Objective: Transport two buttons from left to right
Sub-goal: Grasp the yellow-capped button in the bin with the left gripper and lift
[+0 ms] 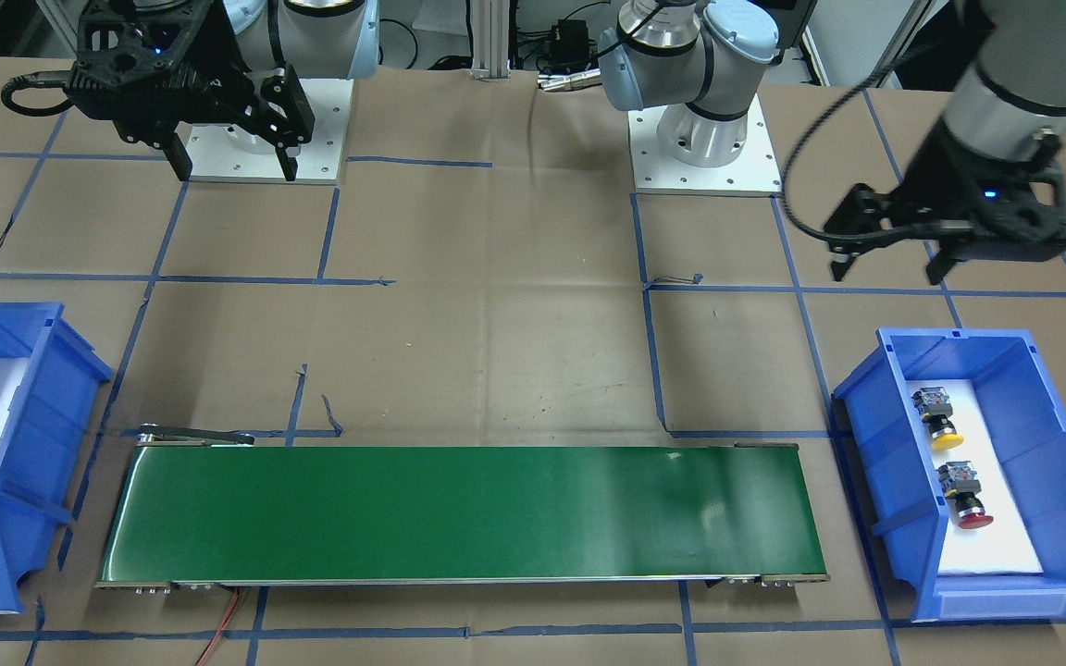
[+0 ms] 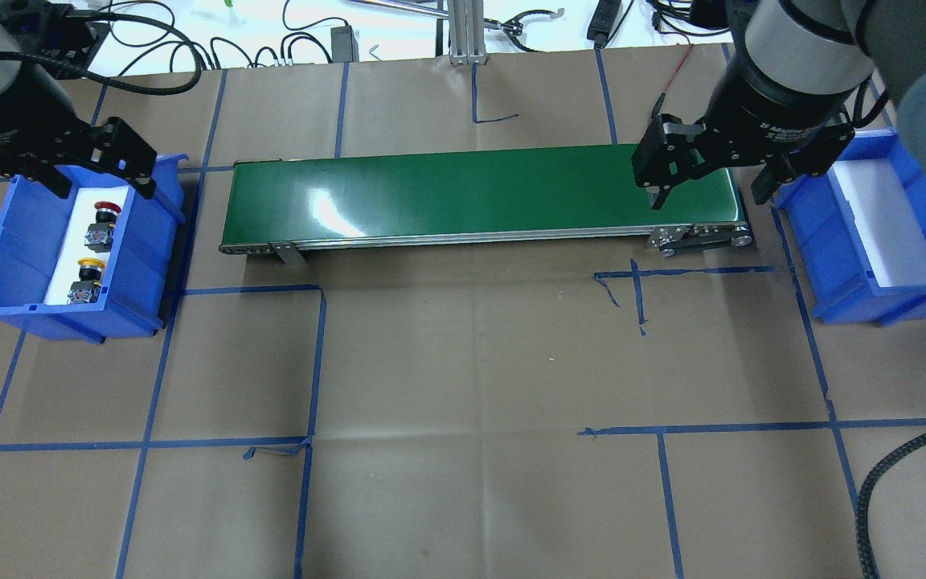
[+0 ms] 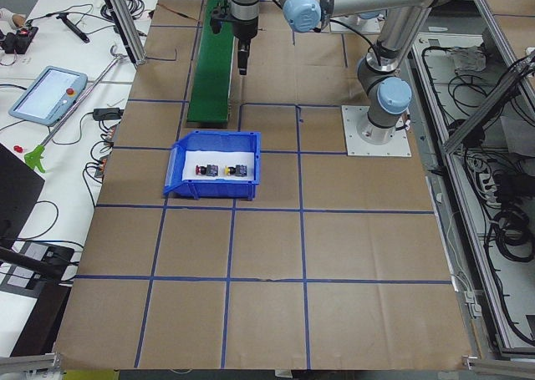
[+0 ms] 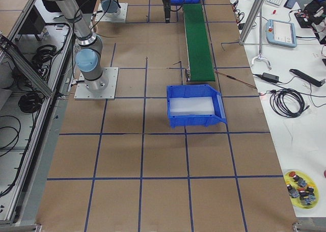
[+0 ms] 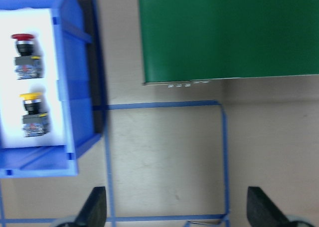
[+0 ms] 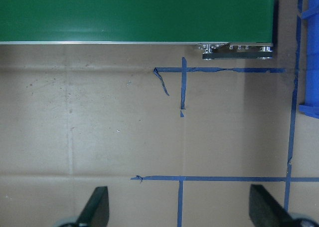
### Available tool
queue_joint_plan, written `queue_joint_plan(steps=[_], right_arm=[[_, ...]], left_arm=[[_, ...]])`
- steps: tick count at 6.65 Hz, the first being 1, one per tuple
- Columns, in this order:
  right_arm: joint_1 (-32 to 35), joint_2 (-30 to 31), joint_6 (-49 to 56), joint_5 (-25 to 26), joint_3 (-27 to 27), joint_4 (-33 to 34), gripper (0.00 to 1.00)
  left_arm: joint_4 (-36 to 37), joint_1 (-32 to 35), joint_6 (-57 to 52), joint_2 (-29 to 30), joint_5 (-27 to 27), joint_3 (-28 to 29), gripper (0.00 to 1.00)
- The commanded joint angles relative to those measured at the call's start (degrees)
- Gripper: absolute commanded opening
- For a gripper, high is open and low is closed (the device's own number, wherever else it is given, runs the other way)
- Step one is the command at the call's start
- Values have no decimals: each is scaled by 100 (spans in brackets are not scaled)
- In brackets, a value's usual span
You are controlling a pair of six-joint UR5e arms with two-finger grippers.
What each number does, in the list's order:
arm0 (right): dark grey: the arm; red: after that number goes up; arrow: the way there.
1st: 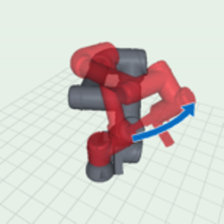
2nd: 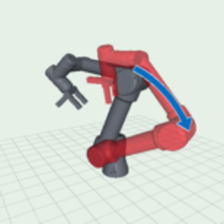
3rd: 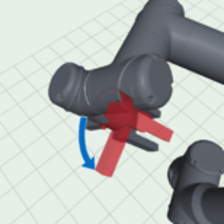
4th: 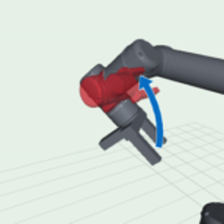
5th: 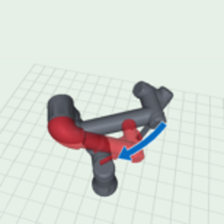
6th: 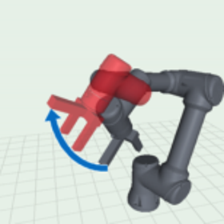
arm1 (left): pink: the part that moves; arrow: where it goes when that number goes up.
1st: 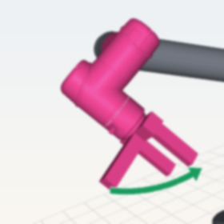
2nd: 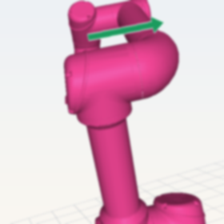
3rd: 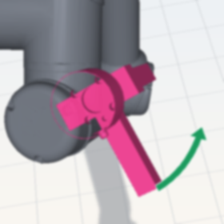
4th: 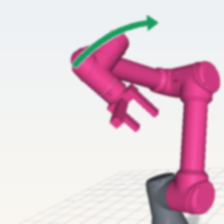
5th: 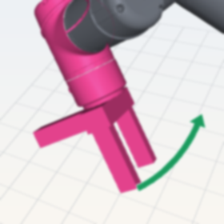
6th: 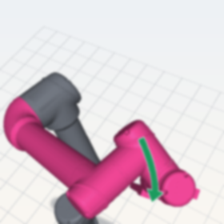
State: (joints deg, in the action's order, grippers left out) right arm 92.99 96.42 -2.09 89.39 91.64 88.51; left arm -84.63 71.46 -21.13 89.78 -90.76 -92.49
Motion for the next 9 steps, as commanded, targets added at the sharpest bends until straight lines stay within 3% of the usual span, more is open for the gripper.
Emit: queue_joint_plan(steps=[1,3,9], right_arm=[[0,0,-2,0,3,0,100],[0,0,-2,0,3,-9,100],[9,0,-2,0,3,-18,100]], left_arm=[[52,-1146,-1151,135,23,2,100],[113,-1564,-1428,372,23,125,99],[1744,-1635,-1411,1496,93,-269,99]])
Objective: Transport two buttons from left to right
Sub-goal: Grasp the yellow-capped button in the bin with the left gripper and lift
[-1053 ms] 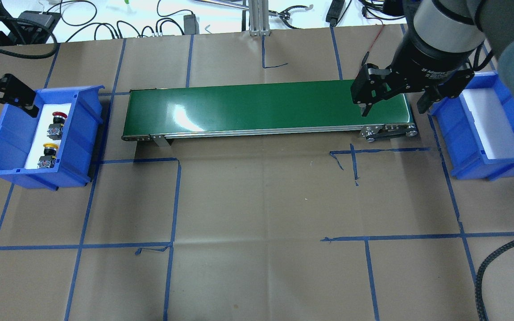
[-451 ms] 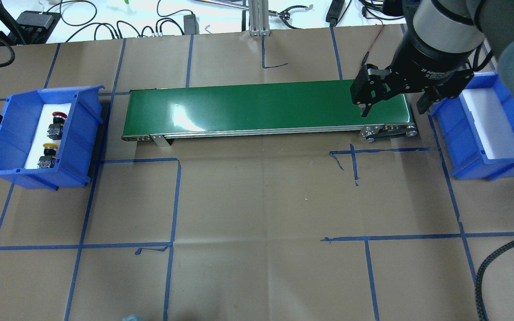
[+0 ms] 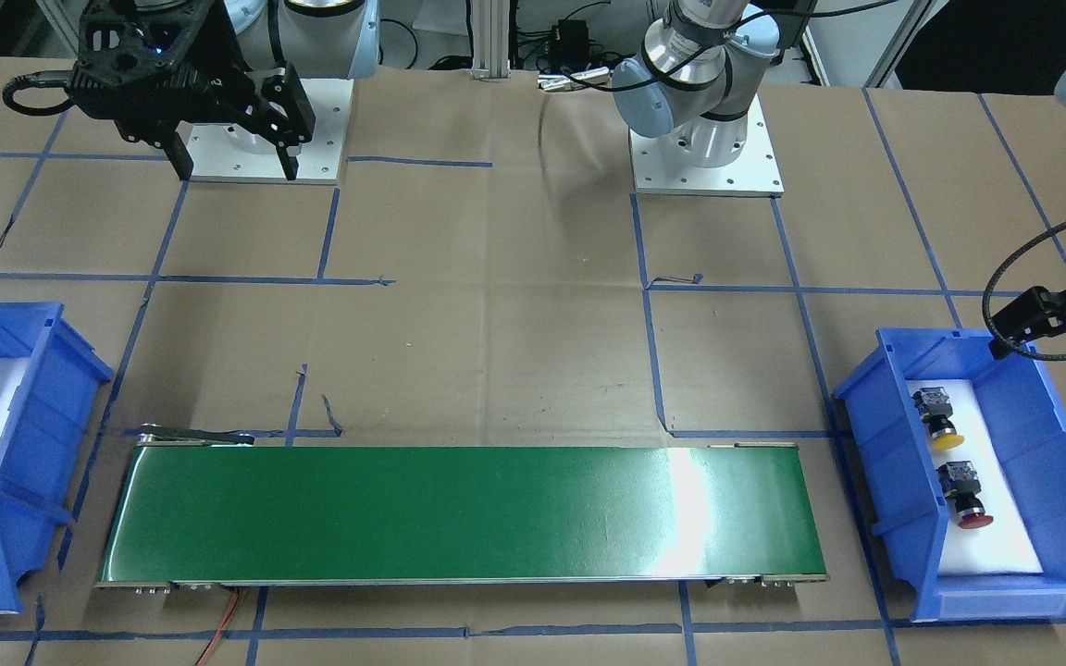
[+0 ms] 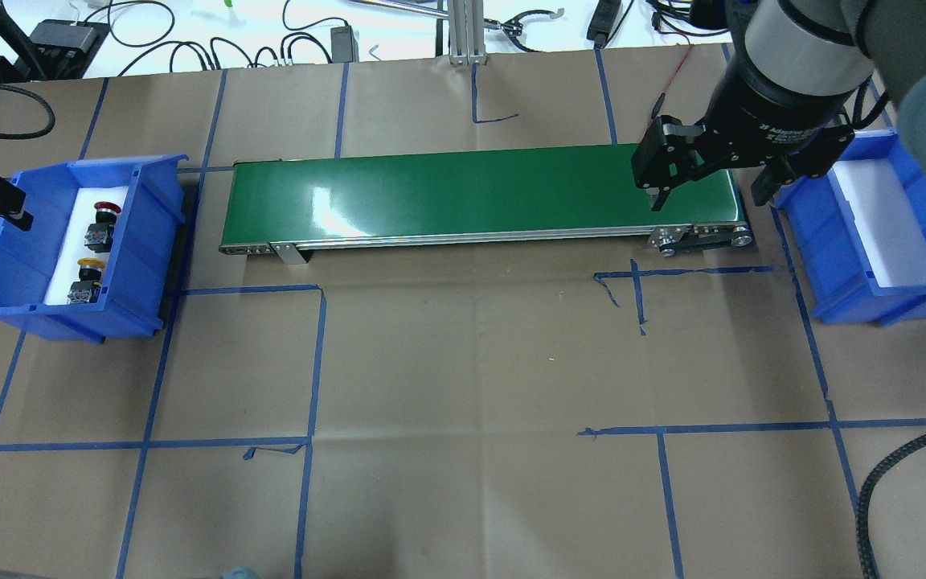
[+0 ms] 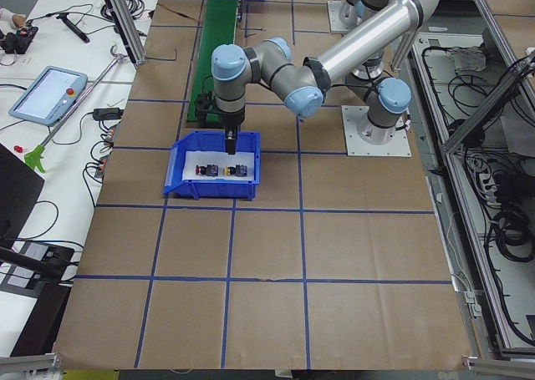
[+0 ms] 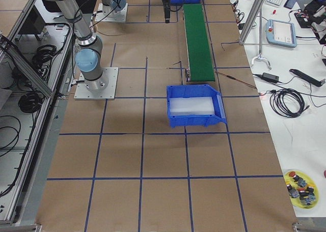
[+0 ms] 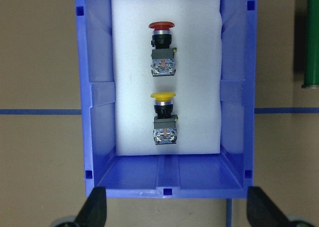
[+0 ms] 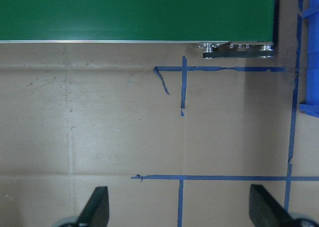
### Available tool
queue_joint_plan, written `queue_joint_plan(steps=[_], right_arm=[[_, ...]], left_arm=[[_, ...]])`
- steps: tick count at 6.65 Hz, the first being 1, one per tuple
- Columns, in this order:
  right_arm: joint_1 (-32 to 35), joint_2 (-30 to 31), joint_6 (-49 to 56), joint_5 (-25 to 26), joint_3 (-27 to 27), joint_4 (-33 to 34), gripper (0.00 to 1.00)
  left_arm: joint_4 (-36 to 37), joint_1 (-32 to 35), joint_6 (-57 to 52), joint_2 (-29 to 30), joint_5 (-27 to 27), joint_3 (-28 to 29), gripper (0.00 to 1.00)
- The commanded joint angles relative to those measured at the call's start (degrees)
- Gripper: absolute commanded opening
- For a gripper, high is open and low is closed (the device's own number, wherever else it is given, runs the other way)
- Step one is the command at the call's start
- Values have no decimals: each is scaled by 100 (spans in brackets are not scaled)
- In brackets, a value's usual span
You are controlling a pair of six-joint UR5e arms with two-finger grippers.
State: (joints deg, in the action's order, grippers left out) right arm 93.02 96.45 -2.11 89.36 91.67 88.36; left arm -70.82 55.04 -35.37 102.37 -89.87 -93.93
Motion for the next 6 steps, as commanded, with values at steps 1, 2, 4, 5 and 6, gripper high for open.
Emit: queue_joint_plan(steps=[1,2,4,5,6], right_arm=[[-3,-3,0,3,0,6,100],[-3,-3,0,-6,0,6,100],[-3,-3,0,3,0,-3,100],[-3,5,0,11,0,-3,100],[6,5,0,11,0,-11,100]], left_arm=[[732,6,13,405,5,-264,99],[997,15,30,581,31,-396,99],[1541,24,39,775,189,-730,99],[1805,33,57,880,189,-888,99],[2008,24,57,1003,180,-1020,99]])
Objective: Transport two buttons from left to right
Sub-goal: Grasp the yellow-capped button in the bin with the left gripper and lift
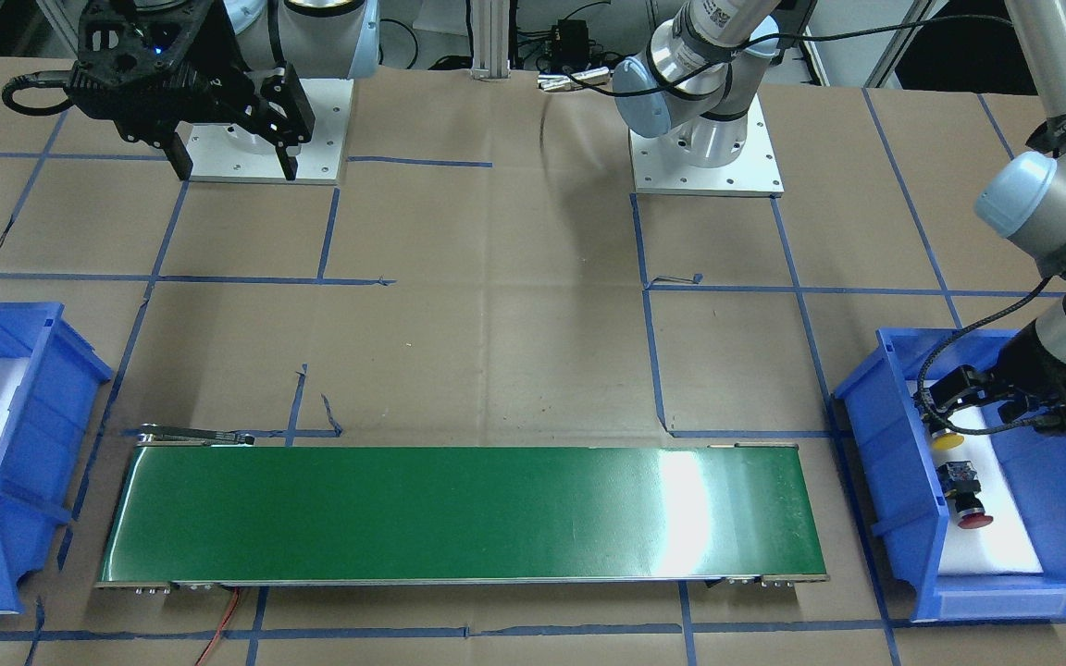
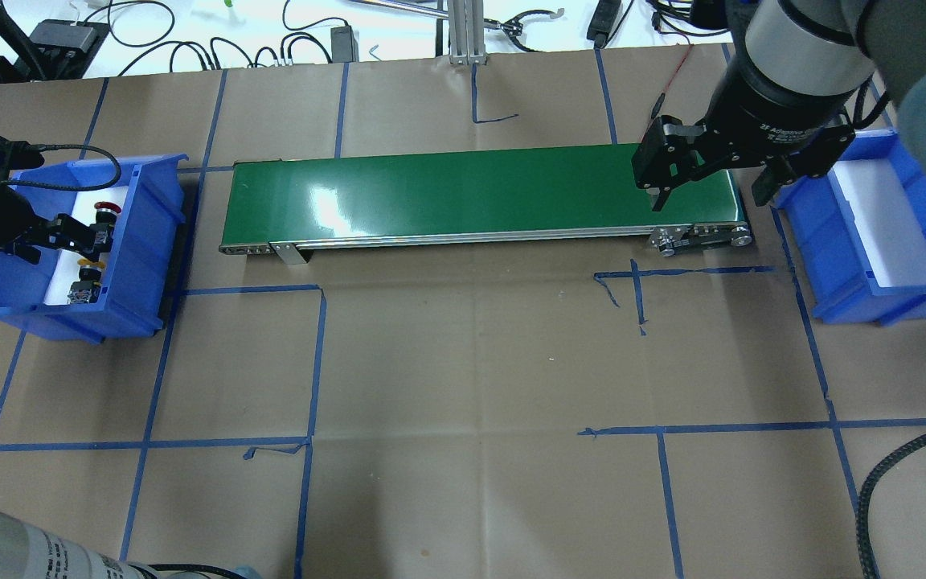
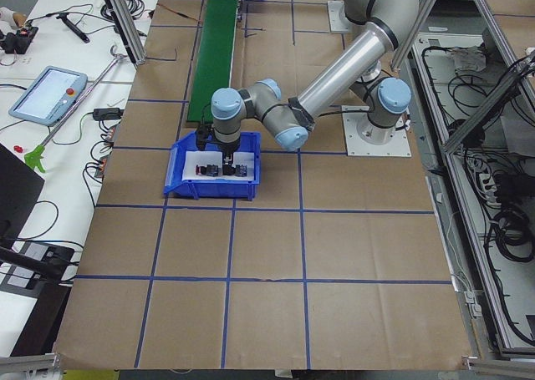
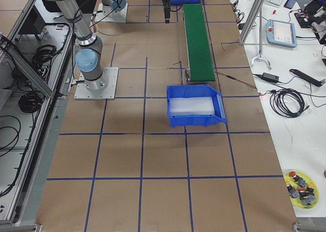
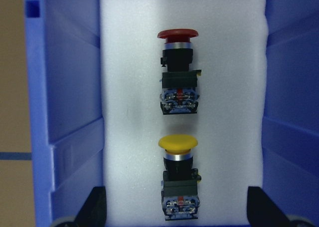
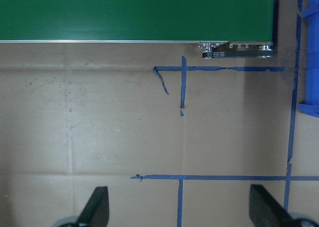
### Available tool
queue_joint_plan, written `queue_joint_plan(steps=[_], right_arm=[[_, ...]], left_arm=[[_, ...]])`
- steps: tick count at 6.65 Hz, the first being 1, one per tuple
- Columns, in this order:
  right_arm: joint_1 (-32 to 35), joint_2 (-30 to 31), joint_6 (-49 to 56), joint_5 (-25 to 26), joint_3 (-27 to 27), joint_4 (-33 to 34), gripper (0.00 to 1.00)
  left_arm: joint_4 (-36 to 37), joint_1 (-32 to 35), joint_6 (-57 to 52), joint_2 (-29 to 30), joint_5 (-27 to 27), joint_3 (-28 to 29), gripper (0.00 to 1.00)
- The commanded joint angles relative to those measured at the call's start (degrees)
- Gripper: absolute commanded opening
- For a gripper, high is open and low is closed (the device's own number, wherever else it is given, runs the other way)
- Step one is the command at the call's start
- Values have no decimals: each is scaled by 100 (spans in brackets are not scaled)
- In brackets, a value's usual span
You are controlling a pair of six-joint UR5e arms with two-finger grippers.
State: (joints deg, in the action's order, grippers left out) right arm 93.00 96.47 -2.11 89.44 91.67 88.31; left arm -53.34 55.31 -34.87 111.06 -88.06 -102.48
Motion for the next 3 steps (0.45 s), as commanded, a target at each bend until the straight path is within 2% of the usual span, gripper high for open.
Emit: queue_joint_plan(steps=[1,3], right_arm=[[8,3,0,12,0,-7,100],[8,3,0,-6,0,-24,100]], left_arm=[[411,-2,6,178,-1,-297,99],[421,-2,68,196,-27,-360,99]])
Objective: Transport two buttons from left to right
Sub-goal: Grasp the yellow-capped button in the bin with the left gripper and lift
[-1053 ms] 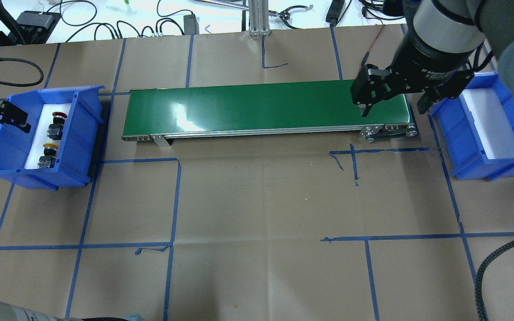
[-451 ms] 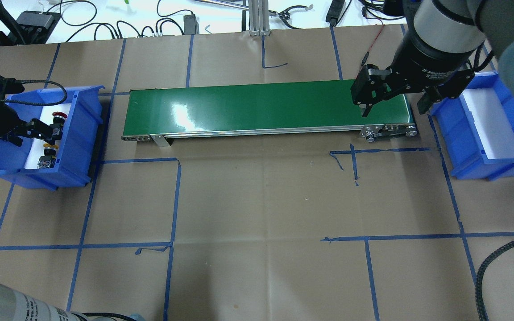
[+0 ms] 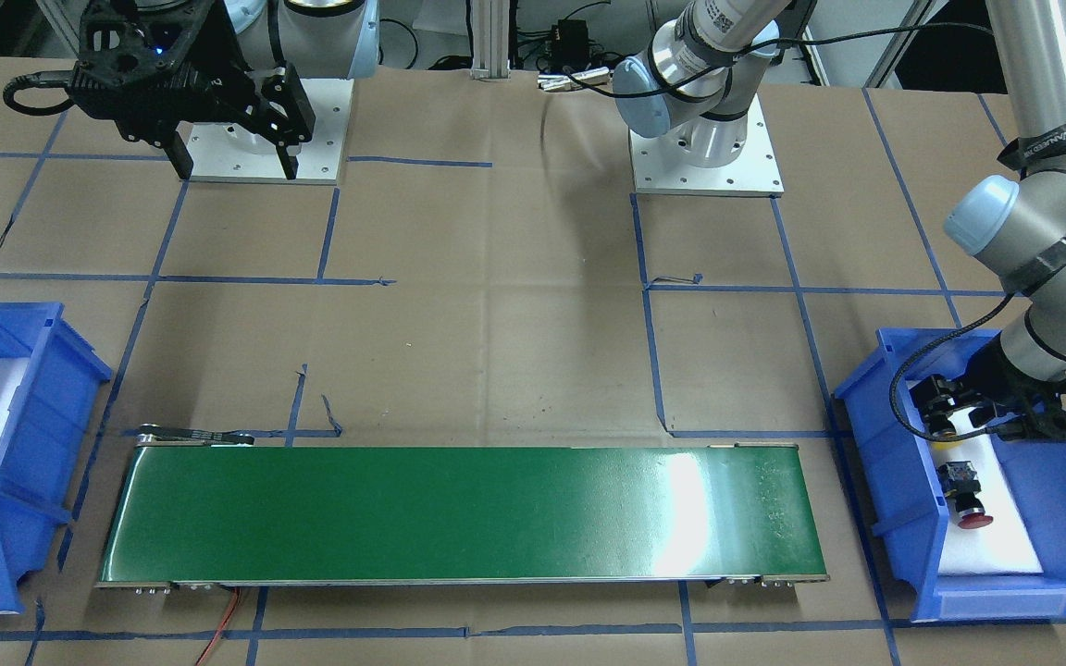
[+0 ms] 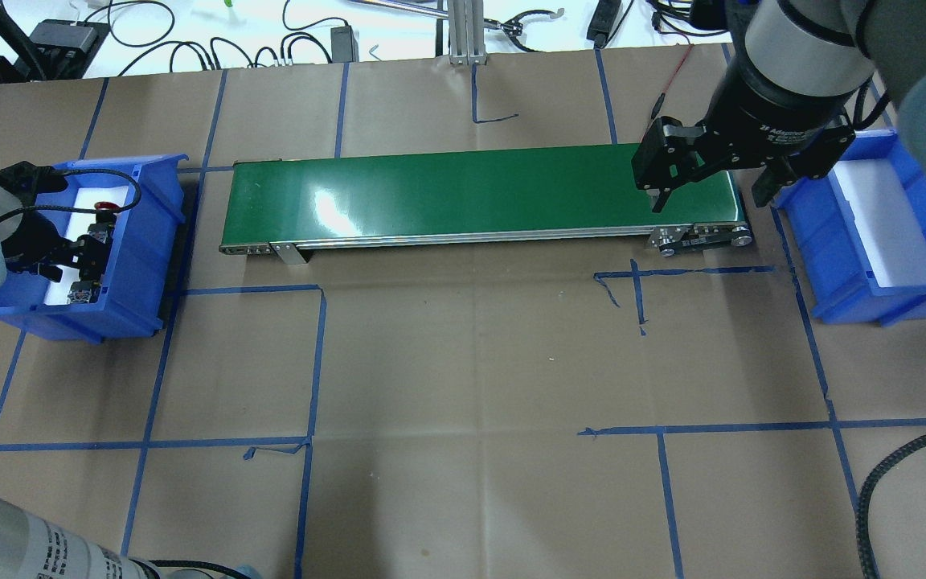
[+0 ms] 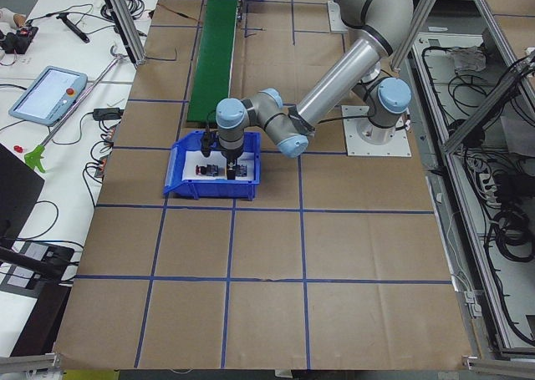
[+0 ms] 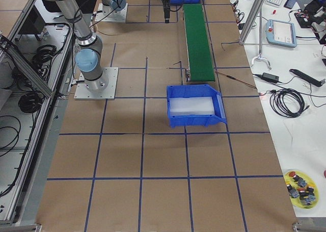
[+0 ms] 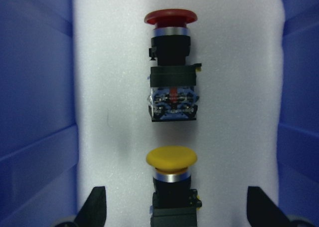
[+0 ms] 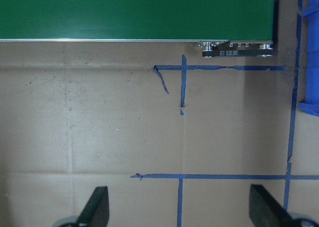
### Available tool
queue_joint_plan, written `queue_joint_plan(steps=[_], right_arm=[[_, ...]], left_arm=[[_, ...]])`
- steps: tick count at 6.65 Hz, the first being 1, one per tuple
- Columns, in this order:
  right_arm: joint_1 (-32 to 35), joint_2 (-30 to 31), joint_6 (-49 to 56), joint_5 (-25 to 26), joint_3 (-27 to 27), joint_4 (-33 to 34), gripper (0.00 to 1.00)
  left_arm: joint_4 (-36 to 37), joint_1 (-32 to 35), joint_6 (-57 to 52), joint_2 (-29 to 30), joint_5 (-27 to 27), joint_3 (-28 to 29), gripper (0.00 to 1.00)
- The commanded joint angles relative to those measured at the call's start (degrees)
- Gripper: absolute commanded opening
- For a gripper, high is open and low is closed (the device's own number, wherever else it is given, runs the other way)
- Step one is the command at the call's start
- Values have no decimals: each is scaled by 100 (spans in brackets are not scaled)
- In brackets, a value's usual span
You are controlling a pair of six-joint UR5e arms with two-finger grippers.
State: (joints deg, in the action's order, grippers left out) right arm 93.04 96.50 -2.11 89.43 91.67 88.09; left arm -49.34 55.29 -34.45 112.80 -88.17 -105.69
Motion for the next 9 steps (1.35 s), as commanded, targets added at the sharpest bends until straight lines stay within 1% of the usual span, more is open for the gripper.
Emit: queue_joint_plan(steps=[1,2,3,4,5,6,7,8,9], right_arm=[[3,0,9,21,0,-2,100],[3,0,9,30,0,-2,100],[3,0,9,31,0,7,100],[3,0,9,39,0,7,100],[3,0,9,39,0,7,100],[3,0,17,39,0,7,100],[3,-8,9,39,0,7,100],[-14,-9,9,31,0,7,100],[-14,-9,9,22,0,7,100]], left_arm=[[13,0,34,22,-42,-40,99],[12,0,26,22,-60,-31,93],[-22,0,182,31,-77,-22,62],[-66,0,288,31,-69,4,39],[-93,0,368,31,-60,-13,20],[-241,0,386,22,-60,65,6],[-521,0,395,-82,-60,179,0],[-967,0,386,-170,-68,502,0],[-1764,8,386,-249,-103,1062,0]])
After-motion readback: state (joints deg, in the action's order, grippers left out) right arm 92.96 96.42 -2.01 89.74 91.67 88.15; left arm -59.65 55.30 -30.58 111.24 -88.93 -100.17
